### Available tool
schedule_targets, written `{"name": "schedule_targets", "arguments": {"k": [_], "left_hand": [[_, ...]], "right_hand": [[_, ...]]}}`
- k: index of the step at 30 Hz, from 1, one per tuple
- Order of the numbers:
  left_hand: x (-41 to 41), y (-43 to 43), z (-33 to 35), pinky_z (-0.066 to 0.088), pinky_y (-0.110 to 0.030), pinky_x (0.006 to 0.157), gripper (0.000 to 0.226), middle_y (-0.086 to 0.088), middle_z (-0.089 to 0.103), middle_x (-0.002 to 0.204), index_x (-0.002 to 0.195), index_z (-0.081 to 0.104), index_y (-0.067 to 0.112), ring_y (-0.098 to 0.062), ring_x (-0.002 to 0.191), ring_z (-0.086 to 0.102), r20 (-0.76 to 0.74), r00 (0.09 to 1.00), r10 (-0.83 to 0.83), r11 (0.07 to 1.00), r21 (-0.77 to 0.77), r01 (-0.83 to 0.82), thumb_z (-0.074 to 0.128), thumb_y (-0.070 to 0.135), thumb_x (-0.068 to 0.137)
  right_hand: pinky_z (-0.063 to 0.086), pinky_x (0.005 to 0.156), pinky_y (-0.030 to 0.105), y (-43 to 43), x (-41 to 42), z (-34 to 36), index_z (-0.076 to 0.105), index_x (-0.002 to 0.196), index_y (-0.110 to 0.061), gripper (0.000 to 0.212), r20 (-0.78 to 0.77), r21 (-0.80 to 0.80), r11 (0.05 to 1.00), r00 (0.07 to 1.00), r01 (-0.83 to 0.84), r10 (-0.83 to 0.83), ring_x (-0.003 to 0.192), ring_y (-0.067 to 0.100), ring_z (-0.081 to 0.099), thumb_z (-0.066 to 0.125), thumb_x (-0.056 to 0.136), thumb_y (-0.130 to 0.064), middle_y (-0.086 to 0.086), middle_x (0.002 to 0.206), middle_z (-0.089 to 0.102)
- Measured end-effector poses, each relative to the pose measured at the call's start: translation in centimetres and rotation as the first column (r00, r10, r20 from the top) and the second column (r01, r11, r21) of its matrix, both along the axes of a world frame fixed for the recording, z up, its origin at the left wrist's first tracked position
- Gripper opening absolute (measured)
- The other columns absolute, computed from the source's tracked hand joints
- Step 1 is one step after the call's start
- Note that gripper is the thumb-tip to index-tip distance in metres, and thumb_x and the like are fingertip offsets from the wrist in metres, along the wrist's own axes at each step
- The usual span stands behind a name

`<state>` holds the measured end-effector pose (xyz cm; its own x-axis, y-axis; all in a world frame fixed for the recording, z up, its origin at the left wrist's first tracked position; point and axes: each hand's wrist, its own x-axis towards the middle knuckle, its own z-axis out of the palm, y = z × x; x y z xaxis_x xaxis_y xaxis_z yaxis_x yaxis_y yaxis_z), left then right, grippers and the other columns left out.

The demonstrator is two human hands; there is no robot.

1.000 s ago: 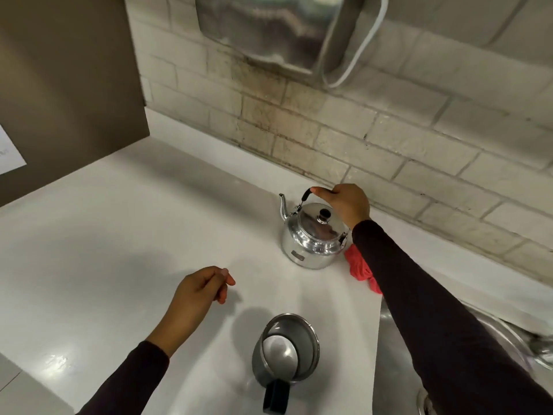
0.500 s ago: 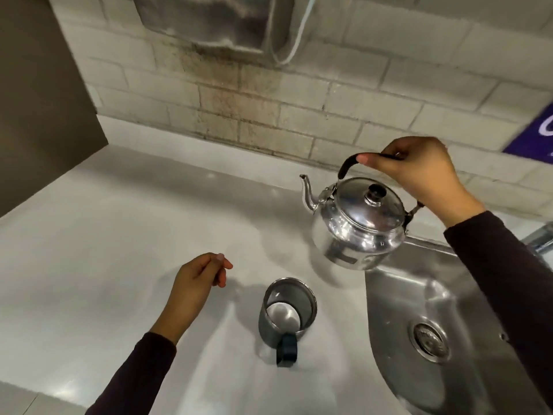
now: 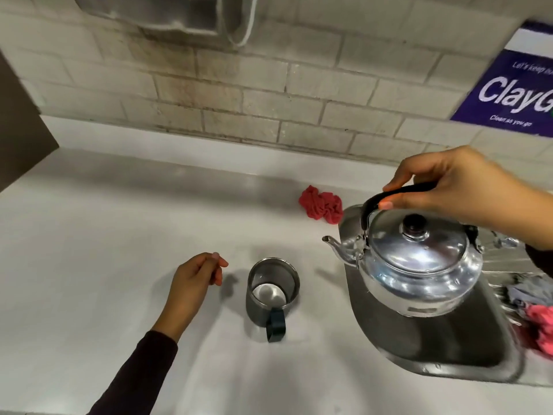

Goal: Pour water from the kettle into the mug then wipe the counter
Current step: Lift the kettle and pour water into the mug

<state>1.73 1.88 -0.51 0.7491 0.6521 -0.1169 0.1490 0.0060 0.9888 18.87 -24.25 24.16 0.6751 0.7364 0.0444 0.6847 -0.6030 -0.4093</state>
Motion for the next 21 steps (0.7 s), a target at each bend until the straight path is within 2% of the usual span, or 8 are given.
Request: {"name": "schedule_targets", "arguments": {"k": [2, 5, 7, 10, 16, 21], "left_hand": [[-0.1, 0.1, -0.1, 0.046, -0.021, 0.062, 0.039, 0.006, 0.058, 0.049, 0.063, 0.068, 0.023, -0.003, 0.050, 0.053, 0.007, 1.000, -0.008, 1.000, 0.004, 0.008, 0.046, 0.020, 0.094], [-0.2, 0.2, -0.2, 0.046, -0.021, 0.063, 0.038, 0.007, 0.058, 0.049, 0.064, 0.068, 0.022, -0.003, 0.051, 0.053, 0.008, 1.000, -0.010, 1.000, 0.003, 0.010, 0.046, 0.020, 0.095], [-0.3, 0.1, -0.2, 0.046, -0.020, 0.062, 0.037, 0.007, 0.058, 0.049, 0.065, 0.068, 0.021, -0.003, 0.051, 0.053, 0.002, 1.000, -0.010, 1.000, 0.005, 0.010, 0.046, 0.020, 0.095], [-0.4, 0.0, -0.2, 0.046, -0.019, 0.062, 0.036, 0.007, 0.058, 0.049, 0.068, 0.067, 0.018, -0.002, 0.050, 0.053, -0.006, 1.000, -0.013, 1.000, 0.008, 0.013, 0.045, 0.020, 0.095], [-0.7, -0.2, -0.2, 0.047, -0.018, 0.062, 0.034, 0.008, 0.057, 0.047, 0.070, 0.067, 0.013, -0.006, 0.052, 0.053, -0.004, 1.000, -0.018, 1.000, 0.010, 0.018, 0.045, 0.019, 0.096], [-0.8, -0.4, -0.2, 0.046, -0.008, 0.054, 0.035, 0.008, 0.057, 0.046, 0.069, 0.067, 0.014, -0.002, 0.048, 0.052, 0.015, 1.000, -0.017, 1.000, 0.004, 0.017, 0.045, 0.017, 0.096]], "right_hand": [[0.055, 0.059, 0.042, -0.1, -0.5, 0.1, 0.068, 0.076, -0.042, 0.041, 0.019, -0.071, 0.997, 1.000, -0.010, 0.011, 0.051, 0.014, 0.061, 0.062, 0.050, -0.072, -0.002, 0.058, 0.069], [0.053, 0.052, 0.032, -0.3, -1.3, 0.2, 0.066, 0.077, -0.049, 0.040, 0.045, -0.164, 0.986, 0.998, -0.025, 0.032, 0.054, 0.005, 0.060, 0.057, 0.050, -0.077, -0.012, 0.059, 0.069], [0.043, 0.044, 0.012, -0.6, -1.9, 0.2, 0.064, 0.075, -0.051, 0.038, 0.056, -0.177, 0.983, 0.997, -0.050, 0.061, 0.055, -0.001, 0.060, 0.054, 0.051, -0.078, -0.019, 0.058, 0.068], [0.036, 0.048, -0.003, -0.8, -2.4, 0.1, 0.064, 0.073, -0.049, 0.034, 0.088, -0.176, 0.981, 0.992, -0.075, 0.092, 0.058, -0.010, 0.057, 0.054, 0.054, -0.075, -0.032, 0.057, 0.063], [0.040, 0.059, 0.003, -1.1, -2.4, -0.3, 0.064, 0.077, -0.043, 0.050, 0.126, -0.214, 0.974, 0.986, -0.079, 0.108, 0.066, -0.004, 0.058, 0.045, 0.050, -0.080, -0.028, 0.065, 0.062], [0.039, 0.053, 0.002, -1.2, -2.5, 0.1, 0.064, 0.077, -0.044, 0.040, 0.147, -0.265, 0.962, 0.984, -0.060, 0.102, 0.061, -0.004, 0.056, 0.055, 0.055, -0.076, -0.024, 0.062, 0.062]]}}
